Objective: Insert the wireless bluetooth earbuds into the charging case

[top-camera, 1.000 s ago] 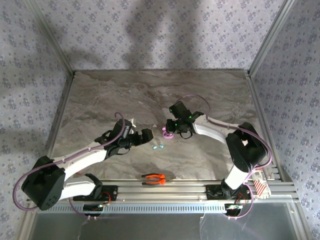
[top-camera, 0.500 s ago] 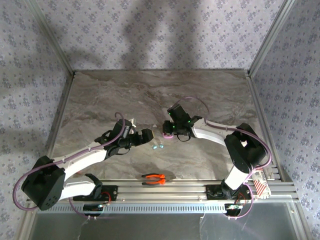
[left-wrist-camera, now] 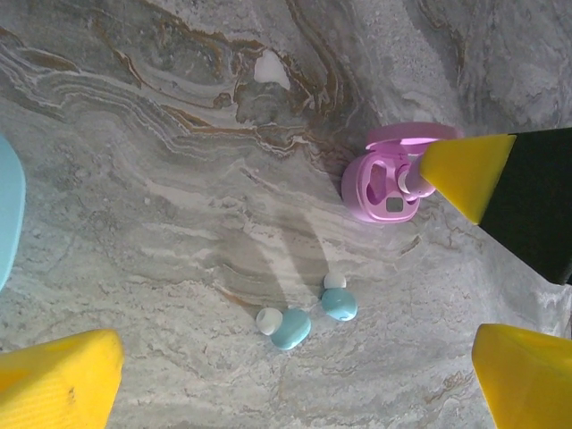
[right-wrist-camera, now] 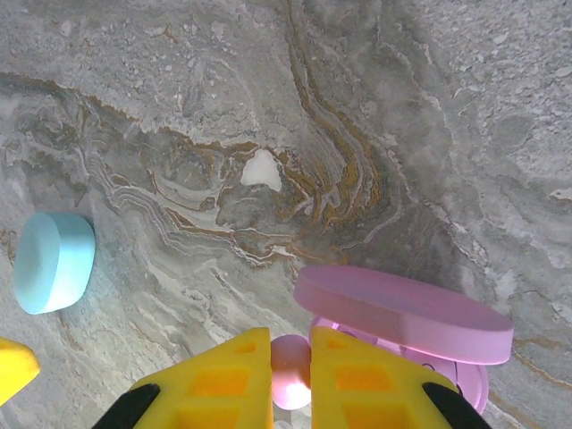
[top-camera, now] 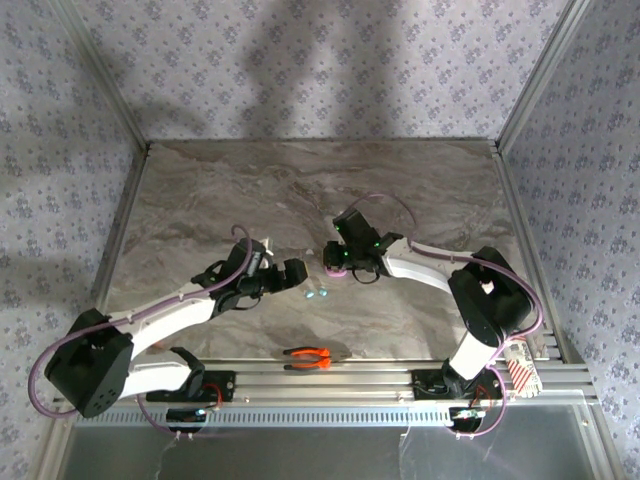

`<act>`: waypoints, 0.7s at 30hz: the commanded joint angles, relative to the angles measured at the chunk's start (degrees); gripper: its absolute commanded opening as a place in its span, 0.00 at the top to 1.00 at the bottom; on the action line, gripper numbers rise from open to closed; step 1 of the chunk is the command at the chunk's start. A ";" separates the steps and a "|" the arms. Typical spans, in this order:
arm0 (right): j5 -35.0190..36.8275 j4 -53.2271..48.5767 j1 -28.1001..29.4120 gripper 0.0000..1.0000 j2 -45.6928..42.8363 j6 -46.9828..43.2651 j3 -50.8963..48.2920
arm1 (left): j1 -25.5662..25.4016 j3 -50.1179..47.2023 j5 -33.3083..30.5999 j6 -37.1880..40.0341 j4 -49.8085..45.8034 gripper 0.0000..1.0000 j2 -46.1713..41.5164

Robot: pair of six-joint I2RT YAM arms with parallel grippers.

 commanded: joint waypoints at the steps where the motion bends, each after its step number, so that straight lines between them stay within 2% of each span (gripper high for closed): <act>1: 1.52 0.24 0.27 0.86 -0.77 0.40 -0.78 | -0.29 1.54 0.98 1.17 0.03 0.00 -0.04; 21: 3.44 0.10 1.92 0.87 1.44 0.33 0.81 | -0.27 -0.86 0.88 1.03 1.08 0.00 -1.46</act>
